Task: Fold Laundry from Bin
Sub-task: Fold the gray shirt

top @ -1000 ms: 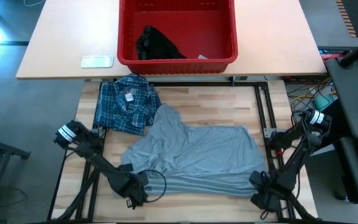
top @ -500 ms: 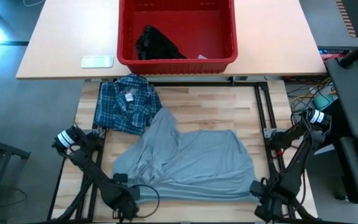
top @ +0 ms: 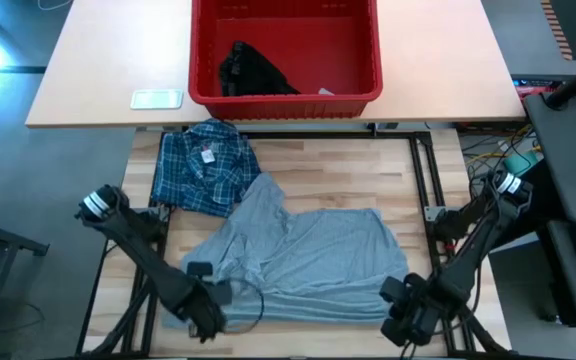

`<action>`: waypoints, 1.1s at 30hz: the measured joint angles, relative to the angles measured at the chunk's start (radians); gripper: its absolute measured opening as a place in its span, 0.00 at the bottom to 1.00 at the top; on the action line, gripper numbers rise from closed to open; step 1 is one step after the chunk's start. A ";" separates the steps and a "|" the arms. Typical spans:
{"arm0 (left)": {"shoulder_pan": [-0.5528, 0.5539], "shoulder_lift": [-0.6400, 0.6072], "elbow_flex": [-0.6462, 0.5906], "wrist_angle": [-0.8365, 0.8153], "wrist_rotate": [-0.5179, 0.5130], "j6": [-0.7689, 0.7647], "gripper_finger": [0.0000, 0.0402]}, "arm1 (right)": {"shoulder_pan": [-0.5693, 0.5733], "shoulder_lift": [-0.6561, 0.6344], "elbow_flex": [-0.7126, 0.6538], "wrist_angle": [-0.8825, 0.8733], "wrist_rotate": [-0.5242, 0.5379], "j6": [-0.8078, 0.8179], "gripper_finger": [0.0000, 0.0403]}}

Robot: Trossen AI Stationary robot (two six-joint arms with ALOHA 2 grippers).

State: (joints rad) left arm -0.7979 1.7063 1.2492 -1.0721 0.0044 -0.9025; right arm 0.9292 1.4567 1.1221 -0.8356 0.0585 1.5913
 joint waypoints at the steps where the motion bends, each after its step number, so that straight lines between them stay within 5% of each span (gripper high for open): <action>1: 0.015 -0.024 -0.022 0.014 -0.028 -0.017 0.23 | -0.010 -0.008 0.009 -0.011 0.032 -0.016 0.02; 7: 0.150 -0.143 -0.169 0.242 -0.124 -0.137 0.29 | -0.073 -0.035 -0.010 -0.072 0.157 -0.105 0.02; 14: 0.277 -0.136 -0.276 0.283 -0.200 -0.305 0.50 | -0.105 -0.035 -0.024 -0.067 0.196 -0.134 0.08; 21: 0.342 -0.125 -0.300 0.386 -0.165 -0.491 0.62 | -0.105 -0.035 -0.028 -0.069 0.233 -0.144 0.20; 28: 0.349 -0.013 -0.291 0.358 -0.161 -0.596 0.56 | -0.105 -0.034 -0.034 -0.072 0.257 -0.136 0.28; 33: 0.347 0.014 -0.209 0.327 -0.188 -0.573 0.34 | -0.105 -0.034 -0.036 -0.073 0.257 -0.137 0.29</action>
State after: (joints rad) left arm -0.4504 1.7199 1.0402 -0.7446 -0.1832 -1.4752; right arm 0.8238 1.4223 1.0864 -0.9083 0.3153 1.4548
